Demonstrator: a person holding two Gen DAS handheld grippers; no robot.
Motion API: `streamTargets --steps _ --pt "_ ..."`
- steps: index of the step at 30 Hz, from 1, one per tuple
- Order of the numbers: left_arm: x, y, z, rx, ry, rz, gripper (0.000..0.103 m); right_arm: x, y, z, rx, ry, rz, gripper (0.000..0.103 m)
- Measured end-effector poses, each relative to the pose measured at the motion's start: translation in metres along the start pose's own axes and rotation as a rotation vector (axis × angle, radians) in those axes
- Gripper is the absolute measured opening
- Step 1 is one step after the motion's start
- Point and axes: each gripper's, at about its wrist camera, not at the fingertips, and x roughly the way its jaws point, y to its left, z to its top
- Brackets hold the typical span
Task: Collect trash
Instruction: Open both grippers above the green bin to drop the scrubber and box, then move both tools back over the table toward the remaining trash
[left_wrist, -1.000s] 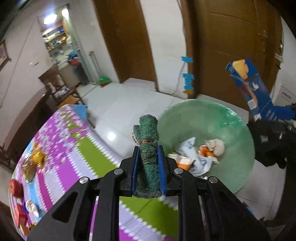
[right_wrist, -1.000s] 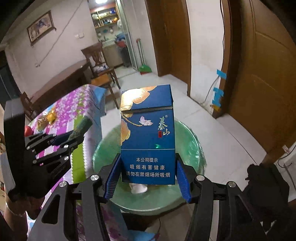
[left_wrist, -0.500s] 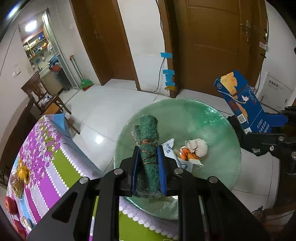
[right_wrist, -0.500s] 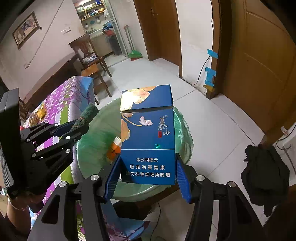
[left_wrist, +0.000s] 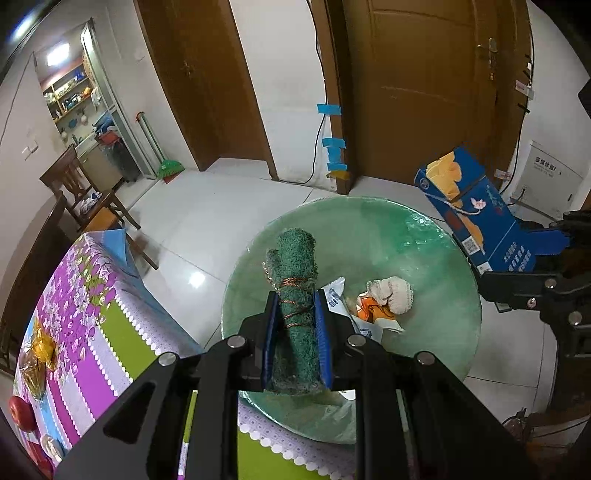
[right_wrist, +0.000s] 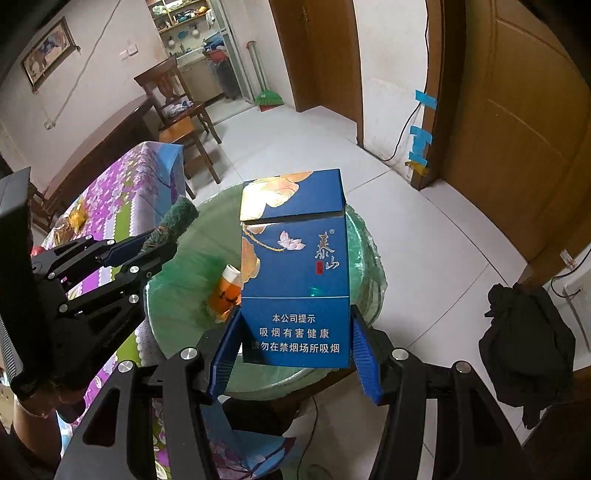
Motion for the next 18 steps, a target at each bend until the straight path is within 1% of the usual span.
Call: streamTargets --steps 3,4,5,6,11,18 --pt "0.005 0.002 0.003 -0.011 0.003 -0.008 0.021 0.007 0.002 0.003 -0.016 0.005 -0.009 0.058" --pt "0.008 0.004 0.003 -0.020 0.011 -0.009 0.024 0.010 0.004 0.003 -0.027 0.007 -0.013 0.059" --pt "0.010 0.006 0.003 -0.028 0.023 0.002 0.038 0.013 0.005 0.003 -0.031 0.013 -0.022 0.067" --pt "0.011 0.008 0.002 -0.036 0.024 0.012 0.042 0.014 0.004 0.004 -0.029 0.012 -0.030 0.068" --pt "0.006 0.014 -0.002 -0.048 0.018 0.009 0.043 0.020 0.000 0.002 -0.019 0.007 -0.030 0.068" --pt "0.005 0.009 -0.007 -0.041 0.022 0.016 0.043 0.020 -0.001 0.001 -0.019 0.010 -0.028 0.068"
